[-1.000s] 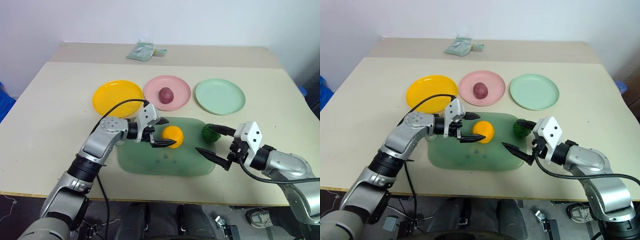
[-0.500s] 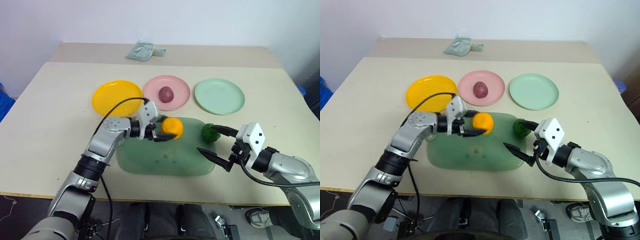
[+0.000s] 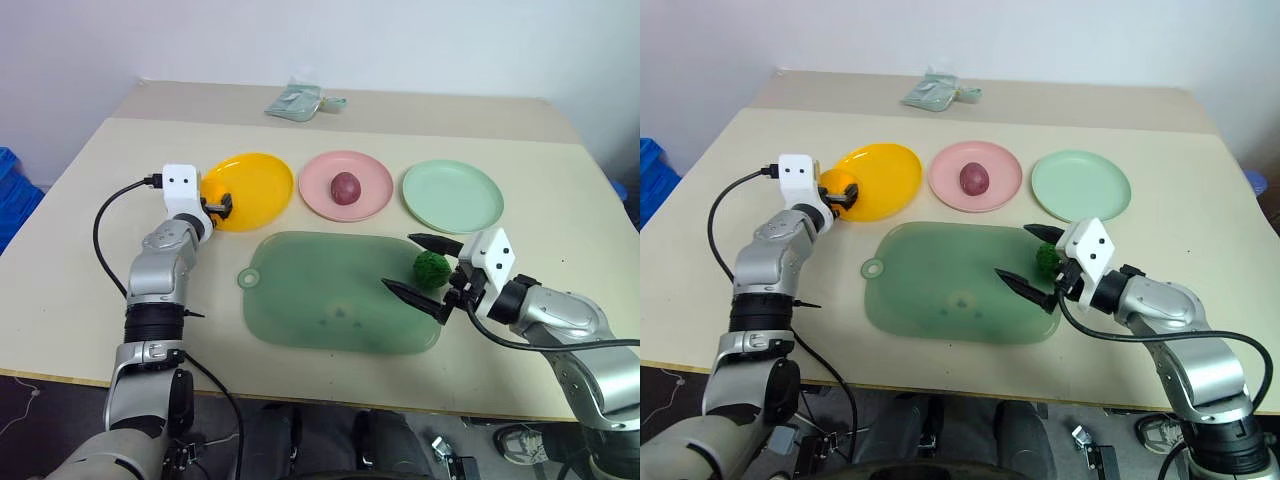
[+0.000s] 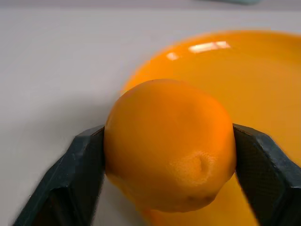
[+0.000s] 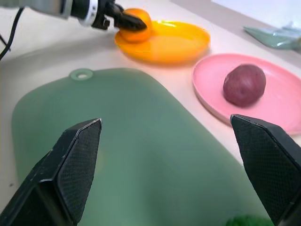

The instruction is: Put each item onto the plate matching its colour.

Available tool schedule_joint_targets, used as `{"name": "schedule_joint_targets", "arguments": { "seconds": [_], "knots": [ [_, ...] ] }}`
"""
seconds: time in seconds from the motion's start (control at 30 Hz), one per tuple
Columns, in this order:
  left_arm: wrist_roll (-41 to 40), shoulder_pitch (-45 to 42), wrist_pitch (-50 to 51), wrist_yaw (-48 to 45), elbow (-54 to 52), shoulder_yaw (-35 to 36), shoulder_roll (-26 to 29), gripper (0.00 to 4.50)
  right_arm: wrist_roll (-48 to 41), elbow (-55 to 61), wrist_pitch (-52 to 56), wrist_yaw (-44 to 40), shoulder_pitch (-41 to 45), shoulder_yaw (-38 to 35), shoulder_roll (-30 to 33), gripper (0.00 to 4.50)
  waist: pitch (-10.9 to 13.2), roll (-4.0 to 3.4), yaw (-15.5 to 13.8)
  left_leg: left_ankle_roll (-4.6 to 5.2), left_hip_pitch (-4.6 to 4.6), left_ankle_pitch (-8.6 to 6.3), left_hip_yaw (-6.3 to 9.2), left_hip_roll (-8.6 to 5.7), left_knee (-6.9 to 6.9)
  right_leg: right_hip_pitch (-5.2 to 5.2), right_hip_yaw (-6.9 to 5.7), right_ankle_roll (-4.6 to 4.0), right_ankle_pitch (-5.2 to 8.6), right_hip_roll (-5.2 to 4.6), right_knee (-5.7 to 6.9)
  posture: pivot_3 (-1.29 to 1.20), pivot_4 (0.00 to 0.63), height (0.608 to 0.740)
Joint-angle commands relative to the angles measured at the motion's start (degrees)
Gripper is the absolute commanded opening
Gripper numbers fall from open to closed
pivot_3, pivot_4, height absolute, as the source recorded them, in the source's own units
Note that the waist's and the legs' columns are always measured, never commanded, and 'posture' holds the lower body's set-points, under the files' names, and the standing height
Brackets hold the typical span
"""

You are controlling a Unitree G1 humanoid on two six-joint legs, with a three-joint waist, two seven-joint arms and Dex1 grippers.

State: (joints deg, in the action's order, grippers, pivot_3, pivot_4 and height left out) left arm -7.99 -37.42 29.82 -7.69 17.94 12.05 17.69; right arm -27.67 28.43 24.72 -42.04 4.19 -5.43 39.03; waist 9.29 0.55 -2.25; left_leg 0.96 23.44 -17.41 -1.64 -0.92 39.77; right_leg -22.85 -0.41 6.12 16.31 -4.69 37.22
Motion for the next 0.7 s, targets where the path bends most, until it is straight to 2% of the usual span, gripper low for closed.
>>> {"name": "schedule_joint_targets", "arguments": {
  "seconds": [0.03, 0.17, 0.27, 0.43, 0.5, 0.57, 0.7],
  "knots": [
    [-1.2, -1.5, -2.9, -1.3, -2.2, 0.4, 0.2, 4.47, -0.8, -2.0, 1.4, 0.9, 2.2, -1.5, -0.3, 4.50, 0.0, 0.00, 0.1, 0.00, 0.00, 0.00, 0.00, 0.00, 0.00, -0.01, 0.00, 0.01, 0.00, 0.00, 0.00, 0.00, 0.150, 0.740],
    [-3.4, 0.3, -4.2, -4.3, -5.6, 1.1, 0.8, 4.47, -0.7, -3.0, 1.6, 0.4, 2.2, -2.1, 0.3, 4.50, 0.0, 0.00, 0.2, -0.04, -0.01, 0.01, 0.00, 0.07, -0.03, -0.05, 0.01, 0.01, -0.01, -0.02, 0.01, 0.00, 0.150, 0.740],
    [-7.2, 3.6, -5.4, -10.3, -12.6, 2.0, 2.7, 4.47, 2.2, -3.9, 0.4, 2.0, 1.6, -2.7, 0.7, 4.50, 0.0, 0.00, 0.3, -0.05, -0.01, 0.01, -0.01, 0.08, -0.04, -0.06, 0.02, 0.01, -0.01, -0.04, 0.01, 0.00, 0.150, 0.740],
    [-14.0, 13.8, -4.2, -25.4, -25.9, 0.6, 10.4, 4.47, 5.9, -6.6, -0.6, 2.6, 0.2, -3.0, 2.0, 4.50, 0.0, -0.05, 1.5, -0.12, -0.01, 0.04, -0.01, 0.12, -0.12, -0.08, 0.03, 0.01, 0.00, -0.10, -0.01, 0.00, 0.150, 0.740],
    [-16.5, 21.1, -3.8, -35.0, -32.3, -2.0, 16.0, 4.47, 6.9, -7.7, 0.0, 3.0, -0.3, -2.3, 1.7, 4.50, 0.0, -0.06, 1.9, -0.12, -0.05, 0.03, -0.02, 0.13, -0.19, -0.08, 0.05, 0.00, 0.00, -0.13, -0.03, 0.00, 0.150, 0.740],
    [-16.5, 26.2, -4.8, -40.7, -35.7, -4.9, 20.3, 4.47, 8.0, -9.1, 1.2, 3.7, -0.1, -1.3, 1.4, 4.50, -0.1, -0.10, 2.2, -0.15, -0.14, 0.05, -0.07, 0.12, -0.40, -0.07, 0.09, -0.02, 0.01, -0.20, -0.10, 0.00, 0.150, 0.740],
    [-17.9, 29.5, -4.1, -43.9, -39.4, -7.8, 22.0, 4.47, 8.7, -11.5, 3.1, 4.5, 0.5, -0.3, 0.3, 4.50, -0.1, -0.10, 1.9, -0.08, -0.20, 0.02, -0.07, 0.10, -0.54, -0.06, 0.08, -0.06, 0.02, -0.28, -0.12, 0.00, 0.150, 0.740]
  ]
}}
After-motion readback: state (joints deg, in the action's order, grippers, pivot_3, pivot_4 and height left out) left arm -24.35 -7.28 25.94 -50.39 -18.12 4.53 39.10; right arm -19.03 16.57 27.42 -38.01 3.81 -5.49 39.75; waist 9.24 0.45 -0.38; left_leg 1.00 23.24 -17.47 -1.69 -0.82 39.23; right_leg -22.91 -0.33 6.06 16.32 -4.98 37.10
